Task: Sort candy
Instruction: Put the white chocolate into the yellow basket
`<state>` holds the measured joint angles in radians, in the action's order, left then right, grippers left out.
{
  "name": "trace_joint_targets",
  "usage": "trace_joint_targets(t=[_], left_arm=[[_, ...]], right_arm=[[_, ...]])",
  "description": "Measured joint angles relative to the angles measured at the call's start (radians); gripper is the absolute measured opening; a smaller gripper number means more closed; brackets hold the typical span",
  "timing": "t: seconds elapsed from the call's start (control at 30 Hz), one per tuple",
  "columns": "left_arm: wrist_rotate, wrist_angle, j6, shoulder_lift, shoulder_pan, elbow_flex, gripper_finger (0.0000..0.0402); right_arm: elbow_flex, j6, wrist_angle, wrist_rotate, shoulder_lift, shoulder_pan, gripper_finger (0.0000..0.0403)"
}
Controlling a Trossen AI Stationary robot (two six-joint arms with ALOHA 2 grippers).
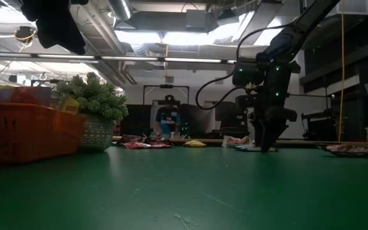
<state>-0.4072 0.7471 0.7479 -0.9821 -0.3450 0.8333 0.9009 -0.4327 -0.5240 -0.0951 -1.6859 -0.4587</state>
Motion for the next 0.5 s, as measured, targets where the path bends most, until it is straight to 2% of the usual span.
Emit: trace_joint_targets(t=[0.23,0.5], left_arm=[[-0.007,-0.001,0.0,0.0,0.0,0.0,0.0103],[-0.101,-0.002,0.0,0.0,0.0,0.0,0.0103]], right_arm=[[0.0,-0.017,-0.003,-0.01,0.0,0.001,0.0182],[-0.001,-0.017,-0.004,-0.056,0.0,-0.001,0.0107]])
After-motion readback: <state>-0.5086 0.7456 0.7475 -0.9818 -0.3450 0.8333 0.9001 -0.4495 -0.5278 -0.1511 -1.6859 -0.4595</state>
